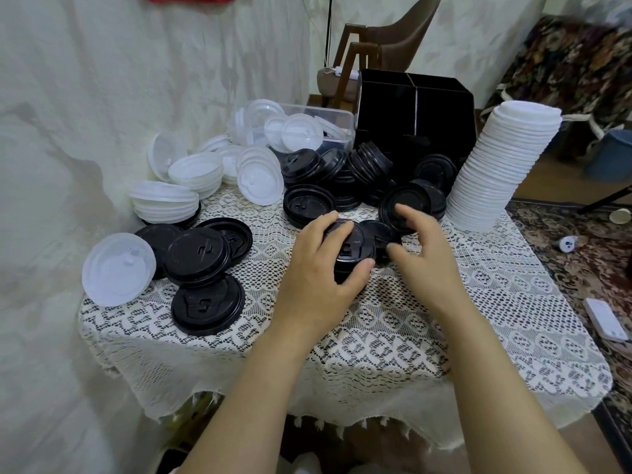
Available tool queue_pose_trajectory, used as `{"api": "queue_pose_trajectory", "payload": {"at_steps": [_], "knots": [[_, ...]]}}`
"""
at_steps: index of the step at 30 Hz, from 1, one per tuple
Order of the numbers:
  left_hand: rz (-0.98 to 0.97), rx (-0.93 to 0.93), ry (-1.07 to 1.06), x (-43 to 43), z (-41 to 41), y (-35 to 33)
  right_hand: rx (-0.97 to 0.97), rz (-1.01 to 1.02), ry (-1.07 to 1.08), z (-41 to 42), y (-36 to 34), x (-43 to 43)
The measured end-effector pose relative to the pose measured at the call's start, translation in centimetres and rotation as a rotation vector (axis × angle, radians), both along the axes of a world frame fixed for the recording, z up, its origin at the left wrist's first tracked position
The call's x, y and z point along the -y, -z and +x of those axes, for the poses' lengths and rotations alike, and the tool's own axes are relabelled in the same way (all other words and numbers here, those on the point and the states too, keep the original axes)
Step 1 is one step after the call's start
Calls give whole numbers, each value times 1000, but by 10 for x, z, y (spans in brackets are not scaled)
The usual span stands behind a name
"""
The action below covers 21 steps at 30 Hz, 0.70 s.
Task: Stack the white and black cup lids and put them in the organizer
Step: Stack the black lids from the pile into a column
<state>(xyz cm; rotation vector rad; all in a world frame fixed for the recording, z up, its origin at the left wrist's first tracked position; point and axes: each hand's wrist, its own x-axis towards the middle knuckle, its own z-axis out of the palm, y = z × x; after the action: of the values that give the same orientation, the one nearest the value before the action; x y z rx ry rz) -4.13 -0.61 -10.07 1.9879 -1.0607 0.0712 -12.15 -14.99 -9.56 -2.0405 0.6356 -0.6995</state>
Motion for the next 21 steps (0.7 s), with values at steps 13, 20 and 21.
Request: {"api": "queue_pose_trajectory", "payload": {"at_steps": [13,20,21], "knots": [[-23,-28,21,1,3,3,-202,-141,-36,15,18,16],[-68,-159,15,0,3,2,166,-33,-36,2,-15,5],[-81,-214,8,-1,3,2,193,-6,-91,0,-22,1]]}}
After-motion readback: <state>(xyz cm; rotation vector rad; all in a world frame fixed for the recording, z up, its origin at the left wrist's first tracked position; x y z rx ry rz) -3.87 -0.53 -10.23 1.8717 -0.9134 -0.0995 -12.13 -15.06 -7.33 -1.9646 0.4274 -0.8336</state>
